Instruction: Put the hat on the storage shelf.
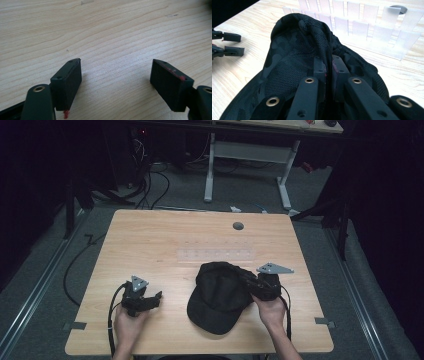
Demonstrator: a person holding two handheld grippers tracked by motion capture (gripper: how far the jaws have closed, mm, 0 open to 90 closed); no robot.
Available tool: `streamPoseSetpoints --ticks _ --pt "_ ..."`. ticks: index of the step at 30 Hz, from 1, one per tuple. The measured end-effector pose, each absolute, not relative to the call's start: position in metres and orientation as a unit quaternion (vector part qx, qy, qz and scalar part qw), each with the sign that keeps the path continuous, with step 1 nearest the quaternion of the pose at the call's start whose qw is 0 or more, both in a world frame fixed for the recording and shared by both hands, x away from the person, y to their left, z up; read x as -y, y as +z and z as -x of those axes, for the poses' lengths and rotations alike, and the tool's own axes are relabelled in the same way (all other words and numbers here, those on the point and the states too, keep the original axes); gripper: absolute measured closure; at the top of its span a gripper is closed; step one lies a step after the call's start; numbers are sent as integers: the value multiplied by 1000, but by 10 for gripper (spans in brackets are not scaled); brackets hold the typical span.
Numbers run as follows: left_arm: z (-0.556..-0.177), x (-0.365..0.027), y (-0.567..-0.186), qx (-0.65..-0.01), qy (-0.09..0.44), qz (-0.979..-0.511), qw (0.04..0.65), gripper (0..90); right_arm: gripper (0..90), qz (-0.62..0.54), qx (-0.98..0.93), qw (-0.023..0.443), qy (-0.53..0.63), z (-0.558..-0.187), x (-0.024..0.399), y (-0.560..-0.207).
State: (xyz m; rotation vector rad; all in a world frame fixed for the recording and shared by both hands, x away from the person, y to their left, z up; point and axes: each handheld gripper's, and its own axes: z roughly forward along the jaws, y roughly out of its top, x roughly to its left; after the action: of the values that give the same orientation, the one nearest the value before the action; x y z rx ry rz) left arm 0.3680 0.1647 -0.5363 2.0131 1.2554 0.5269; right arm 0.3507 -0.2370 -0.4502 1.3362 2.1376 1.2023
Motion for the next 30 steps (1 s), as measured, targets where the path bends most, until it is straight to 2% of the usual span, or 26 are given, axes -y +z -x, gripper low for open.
streamPoseSetpoints --ticks 18,30 --pt "-368 -165 -536 -481 201 -778 351 256 842 -445 -752 185 449 -338 245 -430" --pt "-367 -155 -530 -457 149 -794 371 234 842 -423 -751 190 470 -330 249 -419"
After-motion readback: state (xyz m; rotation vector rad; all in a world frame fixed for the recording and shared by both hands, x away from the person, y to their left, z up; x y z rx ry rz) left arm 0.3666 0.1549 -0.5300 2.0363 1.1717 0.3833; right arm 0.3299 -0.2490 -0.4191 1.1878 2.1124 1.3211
